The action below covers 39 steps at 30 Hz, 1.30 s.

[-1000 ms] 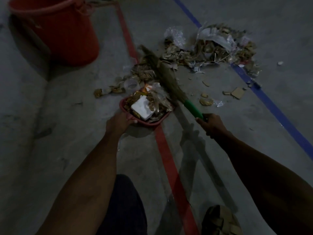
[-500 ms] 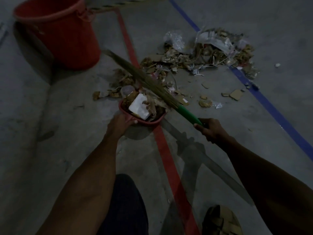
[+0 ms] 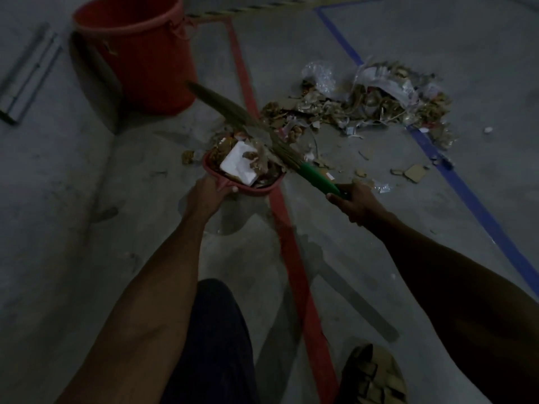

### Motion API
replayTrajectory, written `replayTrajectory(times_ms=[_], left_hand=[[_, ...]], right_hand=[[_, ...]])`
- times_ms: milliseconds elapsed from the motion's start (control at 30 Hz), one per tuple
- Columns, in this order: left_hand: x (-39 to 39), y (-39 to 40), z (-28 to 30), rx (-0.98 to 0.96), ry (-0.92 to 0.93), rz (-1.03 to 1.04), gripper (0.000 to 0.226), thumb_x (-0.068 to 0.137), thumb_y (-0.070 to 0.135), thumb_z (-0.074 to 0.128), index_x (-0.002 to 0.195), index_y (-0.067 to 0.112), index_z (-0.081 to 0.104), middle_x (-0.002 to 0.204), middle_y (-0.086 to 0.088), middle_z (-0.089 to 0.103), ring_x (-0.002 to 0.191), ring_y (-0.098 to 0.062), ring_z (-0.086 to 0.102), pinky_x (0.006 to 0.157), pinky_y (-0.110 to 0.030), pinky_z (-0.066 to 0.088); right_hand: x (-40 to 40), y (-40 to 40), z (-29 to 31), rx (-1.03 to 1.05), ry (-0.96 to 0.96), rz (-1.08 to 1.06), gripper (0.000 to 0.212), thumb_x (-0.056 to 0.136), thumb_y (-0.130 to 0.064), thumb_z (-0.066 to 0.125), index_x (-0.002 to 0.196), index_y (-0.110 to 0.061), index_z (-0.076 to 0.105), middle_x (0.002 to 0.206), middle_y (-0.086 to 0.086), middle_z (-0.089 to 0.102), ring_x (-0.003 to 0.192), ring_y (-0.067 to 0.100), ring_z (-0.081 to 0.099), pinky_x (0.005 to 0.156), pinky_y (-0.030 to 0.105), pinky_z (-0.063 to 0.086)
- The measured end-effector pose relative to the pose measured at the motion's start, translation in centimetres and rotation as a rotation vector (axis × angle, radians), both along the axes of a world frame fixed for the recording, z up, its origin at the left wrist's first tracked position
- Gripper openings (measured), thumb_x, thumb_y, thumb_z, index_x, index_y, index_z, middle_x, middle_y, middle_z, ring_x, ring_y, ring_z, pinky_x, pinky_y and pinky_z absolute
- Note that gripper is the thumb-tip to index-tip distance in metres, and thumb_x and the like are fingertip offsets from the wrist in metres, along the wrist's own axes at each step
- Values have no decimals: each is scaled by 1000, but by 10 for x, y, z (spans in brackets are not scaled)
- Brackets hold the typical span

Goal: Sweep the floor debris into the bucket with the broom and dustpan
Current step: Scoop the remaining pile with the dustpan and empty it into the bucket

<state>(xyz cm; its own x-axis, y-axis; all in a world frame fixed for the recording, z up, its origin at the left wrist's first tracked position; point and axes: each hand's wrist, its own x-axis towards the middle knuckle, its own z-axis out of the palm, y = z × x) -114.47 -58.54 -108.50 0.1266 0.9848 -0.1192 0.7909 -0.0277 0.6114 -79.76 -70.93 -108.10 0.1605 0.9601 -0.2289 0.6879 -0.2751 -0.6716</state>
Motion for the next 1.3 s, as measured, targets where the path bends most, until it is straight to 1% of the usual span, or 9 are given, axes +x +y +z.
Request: replayTrajectory(times_ms=[167, 300, 433, 600, 767, 900, 1000, 1100, 1300], left_hand=[[27, 6, 33, 89, -116, 86, 65, 81, 48, 75, 129, 8, 57, 125, -15, 63, 111, -33, 60, 87, -36, 48], [49, 25, 73, 150, -56, 135, 60, 82, 55, 71, 105, 0, 66, 107, -20, 68, 98, -36, 64, 79, -38, 49], [76, 36, 161, 137, 22, 179, 65, 85, 63, 62, 99, -1, 63, 104, -24, 64, 98, -41, 61, 78, -43, 47], [103, 36, 299, 134, 40, 246, 64, 87, 60, 61, 112, 1, 60, 117, -22, 61, 109, -41, 58, 86, -46, 46], [116, 7, 427, 76, 19, 268, 63, 90, 57, 60, 117, 0, 59, 120, -22, 61, 110, -40, 57, 85, -43, 44], [112, -20, 507, 11, 68, 279, 68, 90, 61, 57, 122, 1, 57, 122, -20, 60, 111, -39, 57, 84, -40, 44], [105, -33, 555, -12, 71, 292, 65, 89, 62, 58, 116, 3, 61, 116, -19, 63, 106, -39, 59, 78, -38, 43], [91, -35, 593, -41, 96, 325, 67, 87, 66, 56, 118, 7, 62, 117, -16, 63, 106, -38, 60, 82, -41, 46], [52, 0, 630, -31, 43, 356, 68, 84, 71, 56, 118, 12, 62, 113, -14, 66, 103, -36, 61, 84, -44, 52]], right_hand=[[13, 30, 49, 69, -43, 33, 48, 100, -44, 56, 142, -19, 56, 68, 8, 66, 48, 23, 65, 41, 33, 55], [26, 52, 105, 157, -144, 71, 39, 100, -38, 58, 129, -13, 66, 78, 9, 69, 56, 20, 64, 46, 24, 44], [31, 63, 185, 147, -117, 32, 42, 101, -41, 57, 132, -14, 63, 73, 8, 67, 49, 19, 63, 44, 26, 48], [38, 71, 310, 181, -99, 3, 37, 102, -38, 55, 131, -16, 63, 74, 4, 67, 40, 7, 58, 36, 21, 45], [38, 55, 431, 195, -162, 45, 33, 102, -34, 56, 120, -9, 67, 74, 6, 64, 50, 9, 55, 51, 28, 50], [27, 34, 518, 155, -182, 85, 32, 101, -30, 58, 121, -6, 68, 84, 8, 63, 54, 4, 50, 49, 23, 38], [17, 19, 577, 92, -157, 74, 35, 102, -32, 57, 129, -10, 63, 84, 5, 65, 57, 9, 55, 49, 21, 38], [5, 13, 619, 67, -159, 74, 35, 103, -32, 56, 130, -12, 62, 79, 4, 64, 58, 13, 58, 51, 22, 43], [-25, 56, 641, 121, -103, 77, 40, 101, -34, 57, 136, -15, 60, 75, 2, 66, 56, 12, 59, 53, 34, 51]])
